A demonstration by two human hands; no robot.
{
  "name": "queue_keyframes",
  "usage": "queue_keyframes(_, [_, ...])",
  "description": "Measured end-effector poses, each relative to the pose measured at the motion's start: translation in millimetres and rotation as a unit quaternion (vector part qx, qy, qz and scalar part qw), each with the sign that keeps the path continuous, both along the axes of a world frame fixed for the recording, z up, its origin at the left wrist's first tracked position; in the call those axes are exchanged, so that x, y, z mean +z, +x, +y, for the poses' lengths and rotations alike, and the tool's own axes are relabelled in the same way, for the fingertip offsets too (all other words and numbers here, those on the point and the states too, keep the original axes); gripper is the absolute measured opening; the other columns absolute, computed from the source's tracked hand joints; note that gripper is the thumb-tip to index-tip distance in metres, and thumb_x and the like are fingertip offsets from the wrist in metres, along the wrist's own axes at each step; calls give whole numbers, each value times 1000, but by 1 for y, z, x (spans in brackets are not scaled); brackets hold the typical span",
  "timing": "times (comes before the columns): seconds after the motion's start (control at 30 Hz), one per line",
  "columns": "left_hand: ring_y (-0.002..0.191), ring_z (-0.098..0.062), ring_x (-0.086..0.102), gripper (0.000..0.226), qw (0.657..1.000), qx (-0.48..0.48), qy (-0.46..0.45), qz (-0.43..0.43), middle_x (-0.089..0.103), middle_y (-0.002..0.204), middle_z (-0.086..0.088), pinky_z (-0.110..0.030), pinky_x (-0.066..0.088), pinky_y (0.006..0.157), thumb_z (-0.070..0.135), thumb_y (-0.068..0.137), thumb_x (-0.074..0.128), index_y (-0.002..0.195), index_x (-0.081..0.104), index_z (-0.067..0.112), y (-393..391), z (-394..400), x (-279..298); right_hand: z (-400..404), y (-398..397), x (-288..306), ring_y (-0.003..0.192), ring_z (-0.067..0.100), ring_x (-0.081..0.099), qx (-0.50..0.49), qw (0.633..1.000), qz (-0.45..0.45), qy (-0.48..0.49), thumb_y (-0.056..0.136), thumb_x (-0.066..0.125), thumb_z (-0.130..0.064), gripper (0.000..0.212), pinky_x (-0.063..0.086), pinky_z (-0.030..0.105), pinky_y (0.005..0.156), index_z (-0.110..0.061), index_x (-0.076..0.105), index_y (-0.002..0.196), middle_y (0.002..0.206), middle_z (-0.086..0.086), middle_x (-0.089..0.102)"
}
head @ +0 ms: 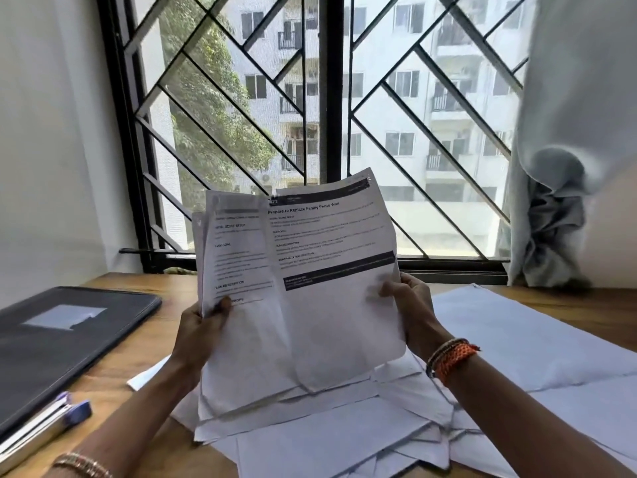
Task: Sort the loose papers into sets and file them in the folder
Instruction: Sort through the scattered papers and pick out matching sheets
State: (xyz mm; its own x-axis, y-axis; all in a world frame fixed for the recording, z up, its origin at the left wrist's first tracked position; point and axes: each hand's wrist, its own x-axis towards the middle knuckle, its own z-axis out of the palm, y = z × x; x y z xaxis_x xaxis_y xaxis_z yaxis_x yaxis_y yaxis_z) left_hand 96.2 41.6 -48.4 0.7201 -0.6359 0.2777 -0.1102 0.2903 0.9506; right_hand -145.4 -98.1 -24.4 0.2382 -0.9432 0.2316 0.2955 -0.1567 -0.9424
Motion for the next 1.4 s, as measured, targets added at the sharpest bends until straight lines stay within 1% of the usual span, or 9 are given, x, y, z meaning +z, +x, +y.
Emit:
queue_keyframes(0.27, [73, -21, 59, 12, 1000, -18, 22, -11, 63, 82, -4, -27, 52, 61, 17, 94, 56, 97, 62, 7, 1, 0, -4, -12, -41, 50, 64, 25, 66, -147, 982, 24, -117, 80, 45, 10, 28, 55, 32, 53, -10, 63, 82, 76, 10, 68])
queue_keyframes(0.37, [70, -20, 54, 15, 999, -5, 37, -39, 61, 84, -8, -28, 44, 68, 17, 94, 57, 101, 60, 4, 6, -3, -7, -8, -104, 78, 84, 39, 64, -465, 762, 272, -360, 76, 40, -3, 38, 50, 42, 71, -11, 67, 102, 90, 18, 70])
queue_keyframes(0.47, [75, -25, 55, 16, 999, -9, 36, -30, 61, 97, -14, -33, 45, 76, 19, 93, 60, 102, 60, 6, 5, -7, -2, 27, -143, 52, 81, 40, 65, -493, 620, 448, -415, 82, 42, -7, 40, 49, 37, 66, -20, 67, 111, 95, 16, 71])
queue_keyframes(0.67, [66, -24, 52, 16, 996, -20, 75, -45, 62, 97, -16, -16, 47, 50, 15, 93, 59, 102, 59, 3, -8, -17, -8, 54, -183, -24, 123, 23, 49, -70, 615, 782, -73, 94, 47, -23, 49, 42, 34, 97, -28, 37, 142, 140, 4, 49])
queue_keyframes(0.83, [58, -15, 54, 19, 996, 80, 13, -20, 57, 81, -10, -19, 43, 47, 15, 94, 57, 104, 59, 0, 13, -8, 6, 53, -126, 4, 141, 24, 25, -129, 563, 790, -205, 91, 46, -57, 79, 25, 40, 113, -10, 19, 149, 154, 9, 26])
queue_keyframes(1.0, [102, -23, 55, 39, 969, 244, -28, 22, 58, 119, -17, -21, 40, 61, 15, 96, 54, 130, 51, -4, 54, 4, 8, 88, -9, 3, 148, 20, -8, 143, 607, 703, -341, 80, 51, -71, 110, -4, 34, 120, -10, -6, 153, 160, 9, -8])
queue_keyframes(1.17, [107, -31, 60, 37, 956, 289, -8, 47, 57, 129, -21, -32, 48, 82, 11, 94, 54, 127, 54, -4, 73, 9, 0, 90, 54, -21, 107, 35, 56, 162, 618, 672, -375, 87, 57, -53, 60, 47, 34, 88, -5, 53, 122, 122, 19, 57])
queue_keyframes(1.27, [107, -29, 59, 36, 961, 266, -17, 67, 58, 125, -19, -33, 43, 81, 15, 94, 54, 127, 53, -2, 71, 7, -1, 99, 51, -24, 80, 30, 53, 114, 597, 651, -456, 91, 51, -29, 27, 42, 30, 67, -7, 56, 105, 105, 16, 57])
queue_keyframes(1.4, [113, -35, 56, 35, 958, 287, -12, -13, 59, 125, -20, -37, 44, 90, 19, 94, 52, 124, 56, 1, 63, 9, 5, 92, 29, 5, 89, 26, 60, 159, 650, 619, -410, 83, 49, -2, 41, 54, 38, 75, -14, 52, 122, 106, 12, 56])
